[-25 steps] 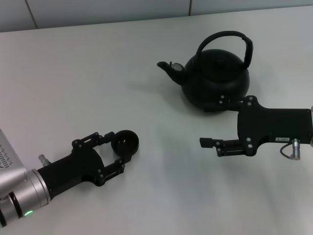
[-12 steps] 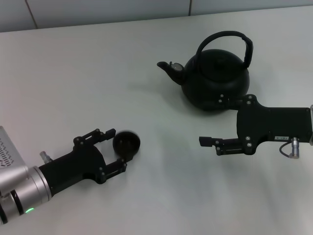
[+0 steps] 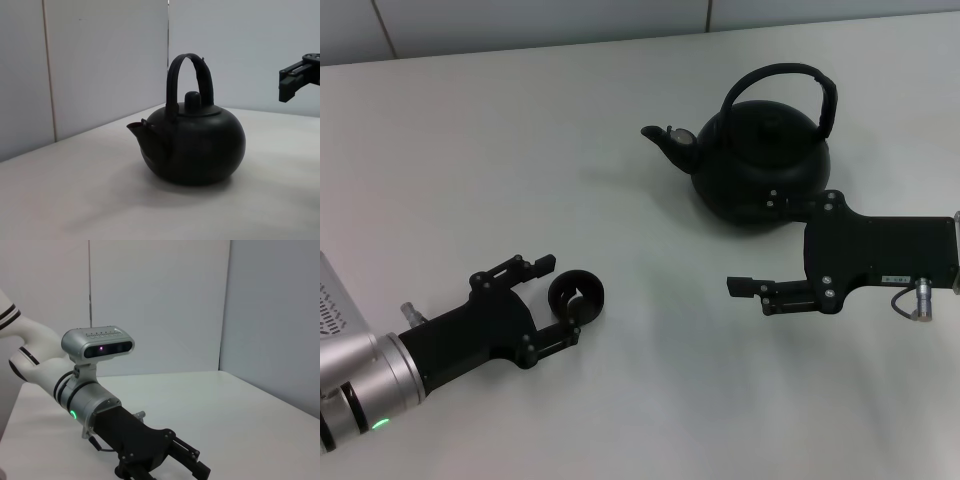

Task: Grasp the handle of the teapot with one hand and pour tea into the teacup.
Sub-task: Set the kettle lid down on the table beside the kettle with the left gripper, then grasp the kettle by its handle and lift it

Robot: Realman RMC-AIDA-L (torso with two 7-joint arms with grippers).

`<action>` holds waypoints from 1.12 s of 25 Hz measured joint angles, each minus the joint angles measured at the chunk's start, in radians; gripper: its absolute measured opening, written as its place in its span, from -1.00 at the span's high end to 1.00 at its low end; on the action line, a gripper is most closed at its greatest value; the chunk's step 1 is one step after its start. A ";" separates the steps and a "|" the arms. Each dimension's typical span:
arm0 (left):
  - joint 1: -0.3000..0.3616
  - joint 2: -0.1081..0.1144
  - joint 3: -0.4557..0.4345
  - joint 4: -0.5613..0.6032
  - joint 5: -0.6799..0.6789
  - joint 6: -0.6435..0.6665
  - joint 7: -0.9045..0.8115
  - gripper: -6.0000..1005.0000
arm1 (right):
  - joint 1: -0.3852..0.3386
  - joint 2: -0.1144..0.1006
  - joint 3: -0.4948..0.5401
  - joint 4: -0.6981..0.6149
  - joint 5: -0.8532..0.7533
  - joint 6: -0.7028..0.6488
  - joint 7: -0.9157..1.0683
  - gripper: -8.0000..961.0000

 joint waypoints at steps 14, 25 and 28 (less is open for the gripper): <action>0.036 0.001 0.000 0.037 -0.001 0.058 0.003 -0.70 | -0.005 -0.001 0.000 0.000 0.000 0.001 0.000 -0.64; 0.141 0.013 -0.014 0.153 -0.002 0.224 0.009 -0.69 | -0.009 0.001 0.000 0.002 0.000 0.002 -0.002 -0.64; 0.160 0.018 -0.036 0.163 -0.001 0.298 0.009 -0.69 | -0.011 0.001 0.002 0.006 0.000 0.002 -0.015 -0.64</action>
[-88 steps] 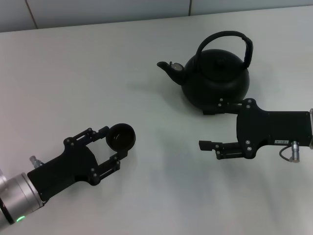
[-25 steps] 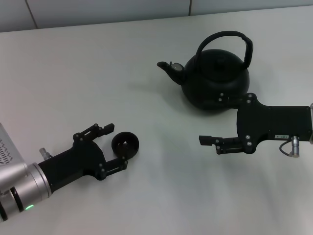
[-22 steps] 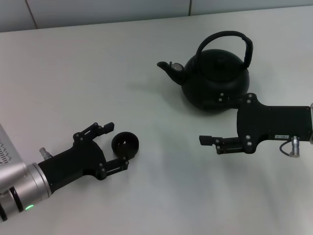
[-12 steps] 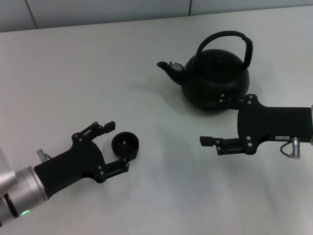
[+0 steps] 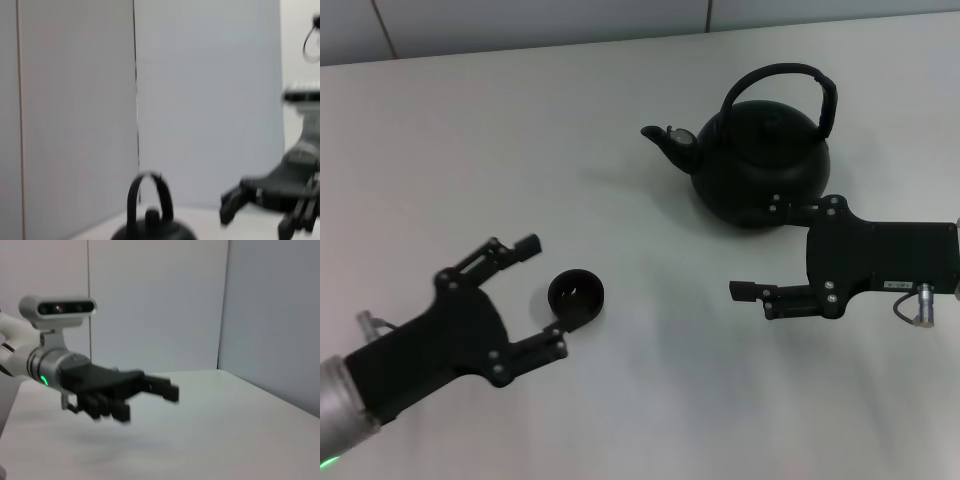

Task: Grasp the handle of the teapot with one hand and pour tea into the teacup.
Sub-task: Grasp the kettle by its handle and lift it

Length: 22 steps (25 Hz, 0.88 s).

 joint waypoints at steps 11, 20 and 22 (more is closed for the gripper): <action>0.079 0.107 -0.137 0.064 0.061 0.301 -0.089 -0.69 | -0.024 -0.003 0.011 0.007 0.075 0.001 -0.038 -0.64; 0.101 0.099 -0.382 0.252 0.373 0.293 -0.322 -0.69 | -0.024 -0.002 0.012 0.018 0.076 0.067 -0.038 -0.64; 0.090 0.085 -0.444 0.293 0.467 0.287 -0.369 -0.69 | -0.023 -0.002 0.012 0.022 0.077 0.083 -0.039 -0.64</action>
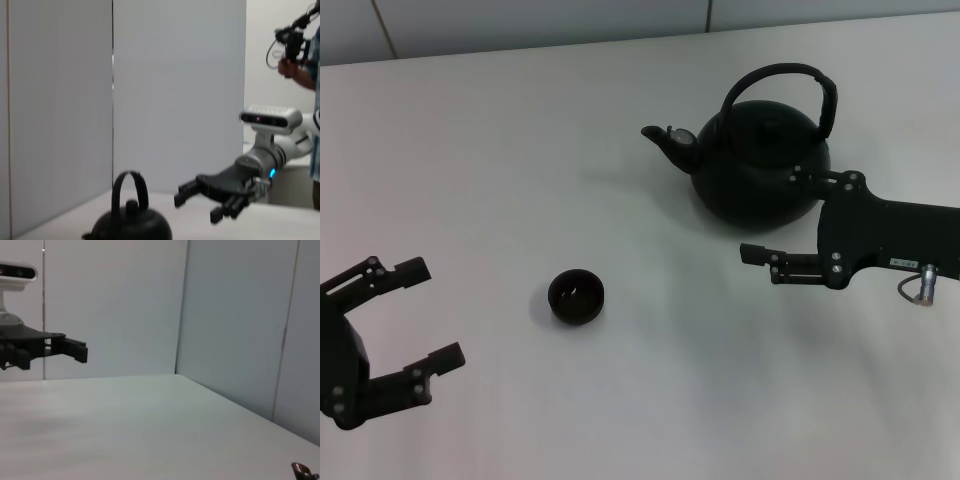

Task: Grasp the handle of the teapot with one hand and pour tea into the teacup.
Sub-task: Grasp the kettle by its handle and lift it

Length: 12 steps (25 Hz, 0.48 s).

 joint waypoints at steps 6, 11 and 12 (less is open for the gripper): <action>-0.025 -0.032 -0.099 0.097 0.172 -0.026 -0.075 -0.69 | 0.004 0.001 0.036 0.024 0.003 0.018 0.000 -0.64; -0.078 -0.043 -0.157 0.134 0.298 -0.034 -0.151 -0.69 | 0.000 0.001 0.039 0.028 0.017 0.020 0.000 -0.64; -0.089 -0.043 -0.166 0.136 0.318 -0.036 -0.172 -0.69 | -0.003 0.002 0.040 0.029 0.026 0.021 0.000 -0.64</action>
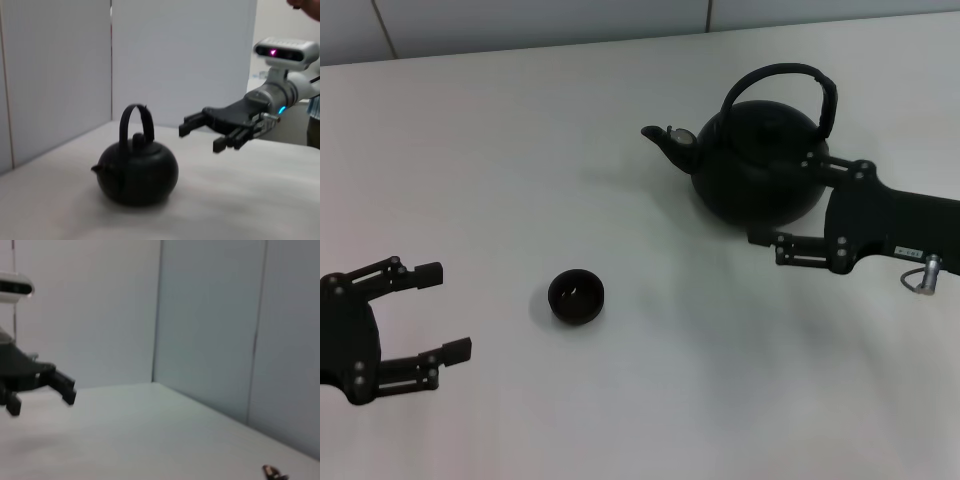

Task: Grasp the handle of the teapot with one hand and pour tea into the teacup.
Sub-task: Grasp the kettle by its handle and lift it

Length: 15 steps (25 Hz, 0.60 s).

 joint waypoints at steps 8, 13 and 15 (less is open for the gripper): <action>-0.051 -0.010 -0.045 0.020 0.112 -0.014 -0.060 -0.69 | -0.015 0.000 0.092 0.014 0.056 0.001 0.000 -0.64; -0.047 -0.017 -0.045 0.023 0.114 -0.023 -0.052 -0.69 | -0.019 0.001 0.108 0.022 0.066 0.002 0.000 -0.64; -0.046 -0.019 -0.045 0.023 0.114 -0.023 -0.050 -0.69 | -0.020 0.001 0.113 0.022 0.066 0.002 0.000 -0.64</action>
